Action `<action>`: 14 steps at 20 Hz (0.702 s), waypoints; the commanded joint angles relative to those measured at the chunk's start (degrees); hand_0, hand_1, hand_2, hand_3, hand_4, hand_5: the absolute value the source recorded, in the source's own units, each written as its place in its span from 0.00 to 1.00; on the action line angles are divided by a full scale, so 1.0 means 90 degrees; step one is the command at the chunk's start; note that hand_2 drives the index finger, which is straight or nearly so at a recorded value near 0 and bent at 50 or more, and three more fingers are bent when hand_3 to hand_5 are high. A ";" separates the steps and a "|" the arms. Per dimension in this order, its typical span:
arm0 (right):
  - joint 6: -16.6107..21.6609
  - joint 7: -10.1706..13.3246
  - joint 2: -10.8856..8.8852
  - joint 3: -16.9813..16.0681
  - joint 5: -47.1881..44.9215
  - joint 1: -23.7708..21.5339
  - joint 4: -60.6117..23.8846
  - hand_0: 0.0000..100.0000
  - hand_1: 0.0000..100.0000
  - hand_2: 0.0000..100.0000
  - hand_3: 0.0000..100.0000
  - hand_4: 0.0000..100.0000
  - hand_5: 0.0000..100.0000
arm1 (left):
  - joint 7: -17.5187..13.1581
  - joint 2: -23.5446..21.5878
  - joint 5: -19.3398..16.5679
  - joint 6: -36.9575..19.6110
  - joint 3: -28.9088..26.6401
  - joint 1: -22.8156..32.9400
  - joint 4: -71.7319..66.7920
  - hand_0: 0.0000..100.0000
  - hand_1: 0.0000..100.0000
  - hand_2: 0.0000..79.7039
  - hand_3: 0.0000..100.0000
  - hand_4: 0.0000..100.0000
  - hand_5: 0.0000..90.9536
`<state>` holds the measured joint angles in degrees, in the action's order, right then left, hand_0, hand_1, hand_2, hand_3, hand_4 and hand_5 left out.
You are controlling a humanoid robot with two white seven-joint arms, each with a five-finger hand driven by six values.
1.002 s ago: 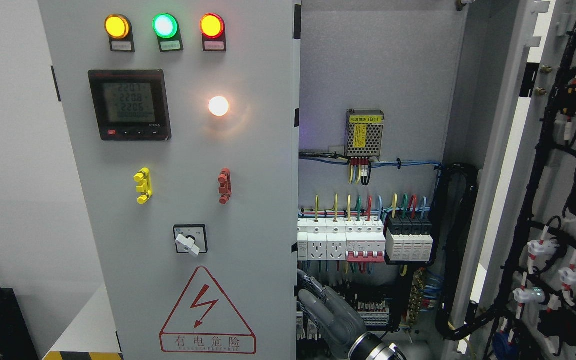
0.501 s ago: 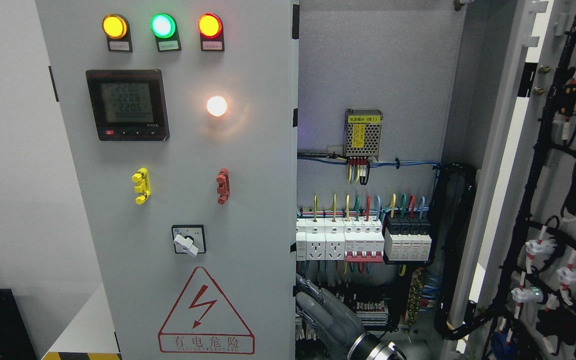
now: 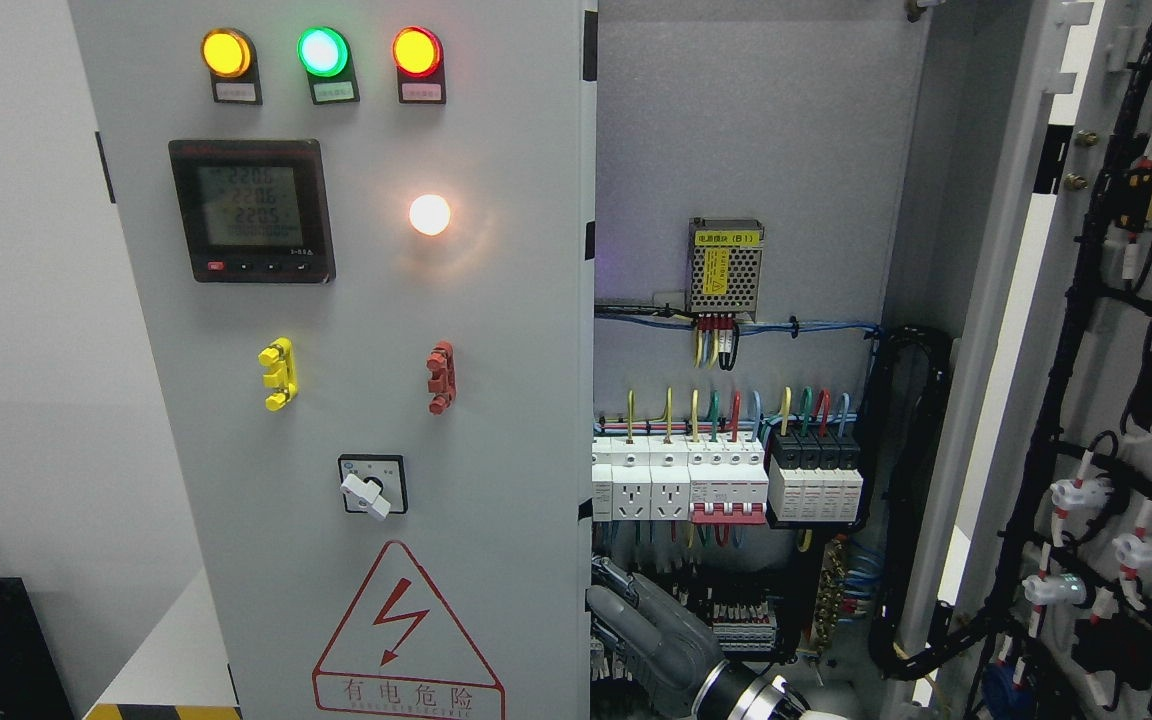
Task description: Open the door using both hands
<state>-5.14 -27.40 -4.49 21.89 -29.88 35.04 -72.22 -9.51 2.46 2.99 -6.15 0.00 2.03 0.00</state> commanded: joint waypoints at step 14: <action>0.0005 -0.0792 -0.0018 0.0088 -0.0313 -0.0231 -0.0491 0.12 0.39 0.00 0.00 0.00 0.00 | 0.0002 0.0000 0.0000 0.0000 0.0088 -0.0001 0.0176 0.12 0.39 0.00 0.00 0.00 0.00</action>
<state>-4.94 -32.57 -4.56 22.23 -31.90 33.51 -74.28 -9.51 2.47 2.99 -6.14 0.00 2.02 0.00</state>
